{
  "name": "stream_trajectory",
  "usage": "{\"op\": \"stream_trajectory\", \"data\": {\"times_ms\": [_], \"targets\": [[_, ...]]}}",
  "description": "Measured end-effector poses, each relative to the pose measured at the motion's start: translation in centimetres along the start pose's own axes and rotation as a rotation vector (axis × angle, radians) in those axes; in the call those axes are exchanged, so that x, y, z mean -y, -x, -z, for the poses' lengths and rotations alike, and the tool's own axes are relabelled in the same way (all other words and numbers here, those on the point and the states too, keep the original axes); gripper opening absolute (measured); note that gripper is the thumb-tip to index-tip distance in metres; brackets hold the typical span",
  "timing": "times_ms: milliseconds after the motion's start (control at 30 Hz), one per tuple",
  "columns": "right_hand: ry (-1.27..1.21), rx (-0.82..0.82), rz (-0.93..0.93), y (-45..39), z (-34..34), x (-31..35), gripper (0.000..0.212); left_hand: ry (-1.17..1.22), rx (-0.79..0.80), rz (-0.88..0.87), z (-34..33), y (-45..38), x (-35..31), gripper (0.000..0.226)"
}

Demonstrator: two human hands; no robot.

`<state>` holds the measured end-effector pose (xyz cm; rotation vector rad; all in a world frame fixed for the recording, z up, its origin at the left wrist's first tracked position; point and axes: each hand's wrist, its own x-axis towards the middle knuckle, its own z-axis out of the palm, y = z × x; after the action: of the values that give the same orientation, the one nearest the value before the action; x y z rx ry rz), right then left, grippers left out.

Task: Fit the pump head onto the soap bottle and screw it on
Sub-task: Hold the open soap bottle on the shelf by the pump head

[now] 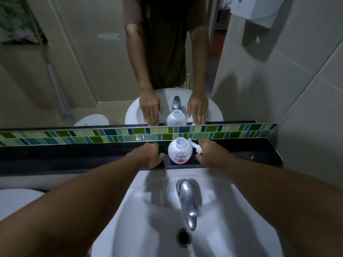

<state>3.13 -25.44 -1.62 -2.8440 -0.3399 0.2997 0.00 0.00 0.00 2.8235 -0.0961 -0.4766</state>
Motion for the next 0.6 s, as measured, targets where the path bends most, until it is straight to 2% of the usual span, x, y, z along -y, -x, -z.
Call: {"op": "stream_trajectory", "data": {"times_ms": [67, 200, 600], "targets": [[-0.012, -0.032, -0.002, -0.3, -0.2, 0.0, 0.024, 0.015, -0.013, 0.001, -0.2, -0.5, -0.1, 0.048], [0.000, -0.056, -0.024, -0.3, -0.6, 0.1, 0.021, 0.072, -0.017, -0.037, -0.6, -0.8, -0.7, 0.069], [0.085, -0.165, -0.032, -0.3, -1.1, 0.4, 0.027, 0.290, -0.140, -0.128, -1.4, -1.5, -1.8, 0.078]]}}
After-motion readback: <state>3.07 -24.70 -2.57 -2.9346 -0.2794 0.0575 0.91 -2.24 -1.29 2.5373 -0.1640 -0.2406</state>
